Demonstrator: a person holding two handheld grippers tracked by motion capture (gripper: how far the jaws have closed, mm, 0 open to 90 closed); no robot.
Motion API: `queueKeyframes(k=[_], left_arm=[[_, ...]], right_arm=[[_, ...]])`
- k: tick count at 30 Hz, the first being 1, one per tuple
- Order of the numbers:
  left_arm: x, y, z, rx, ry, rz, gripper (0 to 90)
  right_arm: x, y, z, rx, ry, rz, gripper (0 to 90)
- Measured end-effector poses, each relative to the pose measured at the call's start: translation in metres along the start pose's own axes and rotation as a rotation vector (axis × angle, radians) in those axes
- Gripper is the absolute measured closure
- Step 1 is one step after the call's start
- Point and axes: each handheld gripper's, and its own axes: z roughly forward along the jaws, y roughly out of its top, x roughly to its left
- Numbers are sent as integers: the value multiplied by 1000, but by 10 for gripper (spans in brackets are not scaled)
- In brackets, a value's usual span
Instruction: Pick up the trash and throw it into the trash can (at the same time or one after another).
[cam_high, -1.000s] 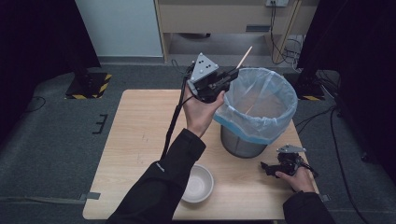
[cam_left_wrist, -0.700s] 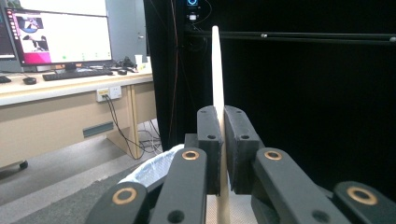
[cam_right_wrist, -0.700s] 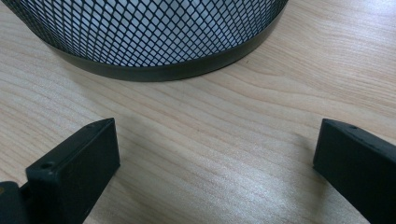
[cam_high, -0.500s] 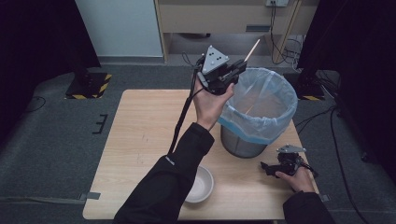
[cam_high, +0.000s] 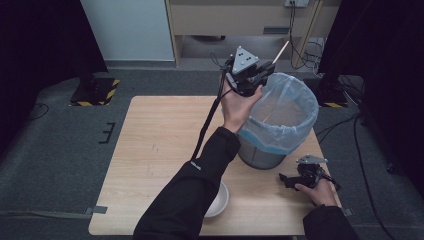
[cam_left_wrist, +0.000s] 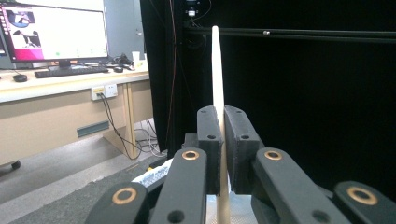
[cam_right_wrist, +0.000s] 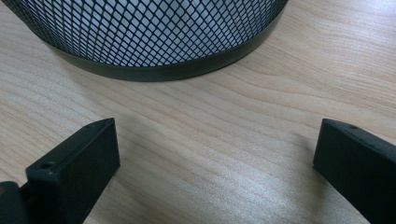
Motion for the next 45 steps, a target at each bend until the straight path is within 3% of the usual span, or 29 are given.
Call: queueKeyframes(k=[9,12,19,33,35,39,40,45], left_arm=[[-1,-4,21,-5,-30,-17,846],[-2,-7,24,5,-36,-5,761],[0,-9,15,6,-37,-4,703],[19,-16,-48,12,5,-7,625],[23,-24,-68,32,17,9,604],[26,-34,-87,44,32,9,571],[28,-41,-99,52,37,12,564],[32,-62,-130,76,42,-14,524]], right_arm=[[0,0,0,-2,1,0,7],[1,0,0,-2,3,-1,7],[1,0,0,-2,3,-2,7],[1,0,0,-4,3,-2,7],[1,0,0,-4,3,-2,7],[1,0,0,-4,4,-2,7],[1,0,0,-4,4,-2,7],[1,0,0,-2,4,1,7]])
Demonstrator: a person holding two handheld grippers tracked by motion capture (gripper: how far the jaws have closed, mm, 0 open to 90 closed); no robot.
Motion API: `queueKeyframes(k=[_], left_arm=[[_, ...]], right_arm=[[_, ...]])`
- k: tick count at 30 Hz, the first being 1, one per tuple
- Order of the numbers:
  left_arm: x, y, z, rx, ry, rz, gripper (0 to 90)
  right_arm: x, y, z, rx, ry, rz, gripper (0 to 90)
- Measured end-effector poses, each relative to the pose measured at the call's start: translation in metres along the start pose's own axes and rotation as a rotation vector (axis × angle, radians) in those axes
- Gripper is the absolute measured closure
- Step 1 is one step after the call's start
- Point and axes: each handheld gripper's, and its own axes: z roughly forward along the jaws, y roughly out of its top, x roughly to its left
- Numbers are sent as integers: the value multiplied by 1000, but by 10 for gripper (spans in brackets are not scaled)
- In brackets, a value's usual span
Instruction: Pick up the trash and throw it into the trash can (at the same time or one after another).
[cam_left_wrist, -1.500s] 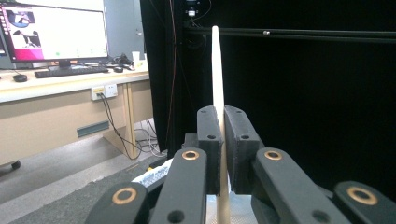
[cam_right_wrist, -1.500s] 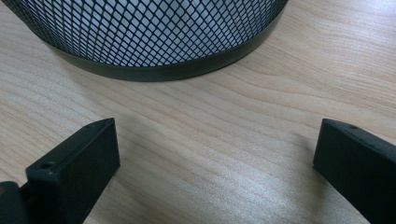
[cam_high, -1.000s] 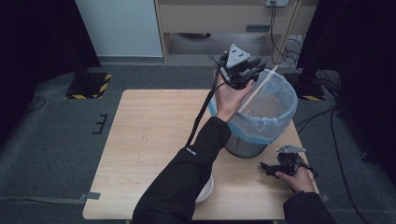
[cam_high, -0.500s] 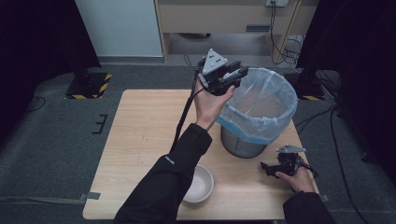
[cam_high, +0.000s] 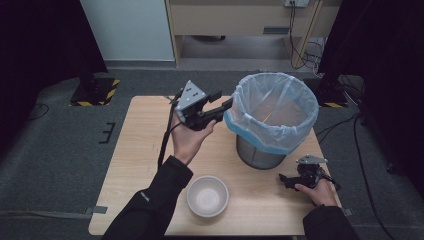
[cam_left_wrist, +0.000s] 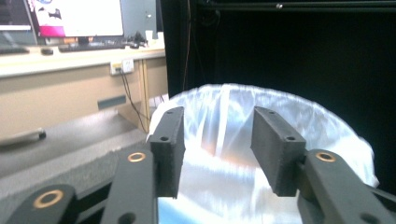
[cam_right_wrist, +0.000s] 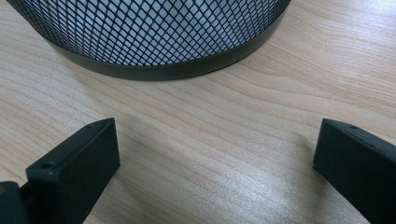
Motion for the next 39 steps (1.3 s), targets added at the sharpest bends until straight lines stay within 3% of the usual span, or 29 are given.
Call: queueKeyframes(k=[2,4,6,9,10,11,12,13,14,15,16,18,19,23,27,30,33,39], left_arm=[[2,-14,-14,19,1,0,510],[4,-38,-31,59,13,-10,484],[5,-47,-35,79,19,-11,470],[8,-86,-52,148,30,-43,456],[8,-96,-56,168,32,-53,451],[8,-96,-56,168,32,-53,444],[8,-116,-63,209,34,-75,441],[8,-127,-65,228,33,-87,437],[8,-127,-65,228,33,-87,427],[8,-146,-69,267,35,-105,422],[7,-155,-70,286,40,-110,417],[7,-161,-70,298,44,-115,409],[6,-178,-70,355,44,-131,408],[2,-189,-67,423,44,-107,394],[0,-206,-62,531,45,-125,406],[-1,-212,-60,569,55,-123,442],[-1,-217,-54,607,51,-137,534],[-1,-221,-48,648,42,-144,633]], right_arm=[[0,0,0,1,0,-3,7],[0,0,0,1,1,-3,7],[0,0,0,1,0,-3,7],[0,0,0,0,0,-1,7],[0,0,0,0,0,-1,7],[0,0,0,0,0,-1,7],[0,0,0,0,0,-2,7],[0,0,0,1,1,-4,7],[0,0,0,0,0,-1,7],[0,0,0,1,0,-1,7],[0,0,0,1,0,-1,7],[0,0,0,0,0,-1,7],[0,0,0,1,1,-3,7],[0,0,0,0,0,-1,7],[0,0,0,2,1,-5,7],[0,0,0,2,1,-5,7],[0,0,0,2,2,-5,7],[0,0,0,2,2,-5,7]])
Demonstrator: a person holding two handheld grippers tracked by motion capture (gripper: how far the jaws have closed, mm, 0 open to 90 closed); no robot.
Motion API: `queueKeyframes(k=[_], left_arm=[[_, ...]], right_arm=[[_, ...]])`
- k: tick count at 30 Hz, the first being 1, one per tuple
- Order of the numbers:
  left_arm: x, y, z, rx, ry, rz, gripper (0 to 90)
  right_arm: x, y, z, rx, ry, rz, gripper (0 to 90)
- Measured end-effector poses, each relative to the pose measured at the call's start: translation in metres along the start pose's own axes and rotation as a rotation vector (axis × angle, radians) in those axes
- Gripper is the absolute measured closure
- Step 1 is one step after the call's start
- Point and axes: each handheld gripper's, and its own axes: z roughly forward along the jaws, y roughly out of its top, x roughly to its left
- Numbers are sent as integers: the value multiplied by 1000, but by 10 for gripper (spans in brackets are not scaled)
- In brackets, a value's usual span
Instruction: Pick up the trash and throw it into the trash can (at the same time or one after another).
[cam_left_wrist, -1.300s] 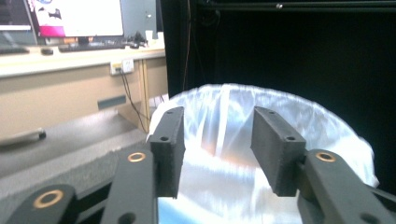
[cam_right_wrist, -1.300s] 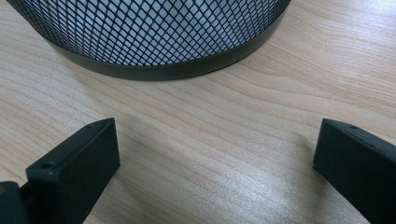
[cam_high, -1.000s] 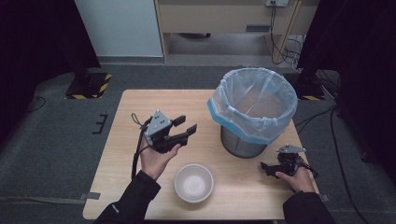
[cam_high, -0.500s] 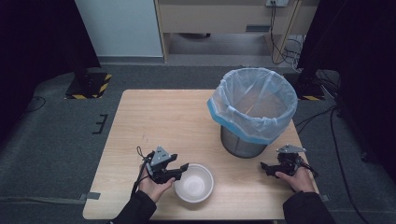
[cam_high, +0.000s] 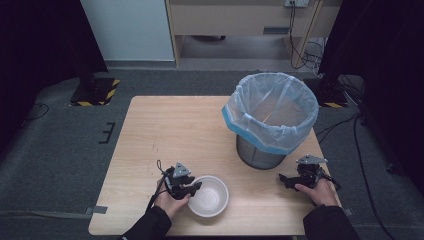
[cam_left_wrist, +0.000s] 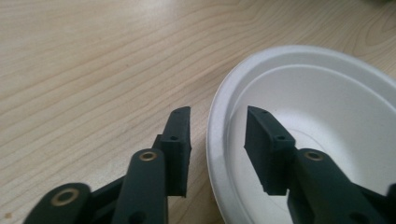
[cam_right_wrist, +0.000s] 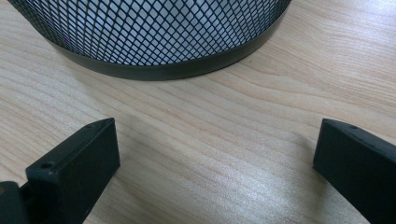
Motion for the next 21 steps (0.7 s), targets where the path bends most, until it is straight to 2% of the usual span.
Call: queueKeyframes(k=[1,3,11,15,21], left_arm=[[0,0,0,5,-4,-7,695],[1,1,0,8,-9,-8,740],[0,5,-3,1,-40,-54,785],[-4,8,-7,-14,-54,-48,798],[-8,16,-21,-70,-70,-37,819]], right_arm=[[0,0,0,0,0,0,7],[0,0,0,0,0,0,7],[0,0,0,0,0,-1,7],[0,0,0,0,1,-2,7],[0,0,0,-1,1,-1,7]])
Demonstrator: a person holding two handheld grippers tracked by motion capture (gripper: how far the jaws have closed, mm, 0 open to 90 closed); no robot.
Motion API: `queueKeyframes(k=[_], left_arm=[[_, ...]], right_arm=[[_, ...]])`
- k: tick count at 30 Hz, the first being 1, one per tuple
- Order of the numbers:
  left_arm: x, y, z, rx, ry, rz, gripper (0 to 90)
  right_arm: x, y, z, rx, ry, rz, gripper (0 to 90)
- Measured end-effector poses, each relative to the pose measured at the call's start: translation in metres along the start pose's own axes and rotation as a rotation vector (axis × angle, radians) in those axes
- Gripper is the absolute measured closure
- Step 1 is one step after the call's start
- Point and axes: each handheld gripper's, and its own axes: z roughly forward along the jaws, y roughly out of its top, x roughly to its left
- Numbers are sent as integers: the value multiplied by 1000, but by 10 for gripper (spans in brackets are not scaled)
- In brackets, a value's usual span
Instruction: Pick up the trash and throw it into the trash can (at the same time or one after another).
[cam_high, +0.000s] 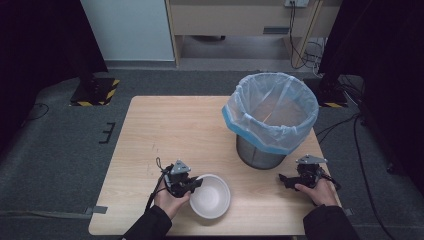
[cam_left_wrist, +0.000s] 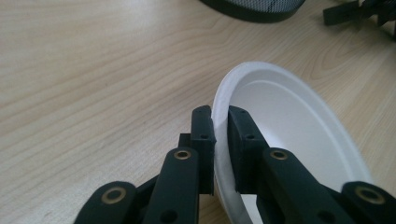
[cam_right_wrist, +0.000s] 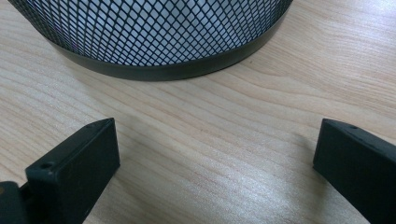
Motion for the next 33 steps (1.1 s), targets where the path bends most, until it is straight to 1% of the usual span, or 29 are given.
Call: queueKeyframes(k=[2,5,11,16,21,22,25,27,28,29,30,31,32,33], left_arm=[[-1,3,-8,-25,1,4,824],[0,5,-16,-55,3,1,825],[5,15,-38,-160,36,0,826],[9,25,-58,-262,67,-5,826],[12,34,-76,-345,91,-5,825],[12,34,-76,-345,91,-5,825],[13,40,-85,-382,103,-2,825],[13,45,-93,-420,110,-1,825],[13,45,-93,-420,110,-1,825],[13,50,-99,-448,114,6,825],[13,50,-99,-448,114,6,825],[12,55,-104,-471,116,10,825],[12,55,-104,-471,116,10,825],[11,62,-110,-501,117,17,825]], right_arm=[[0,0,0,1,0,-2,7],[0,0,0,0,0,0,7],[0,0,0,0,0,0,6],[0,0,0,0,-1,0,6],[0,0,0,0,-1,0,6],[0,0,0,0,-1,0,6],[0,0,0,0,-1,0,6],[0,0,0,0,-1,0,6],[0,0,0,0,-1,0,6],[0,0,0,0,-1,0,6],[0,0,0,0,-1,0,6],[0,0,0,0,-1,0,6],[0,0,0,0,-1,0,6],[0,0,0,0,-1,-2,6]])
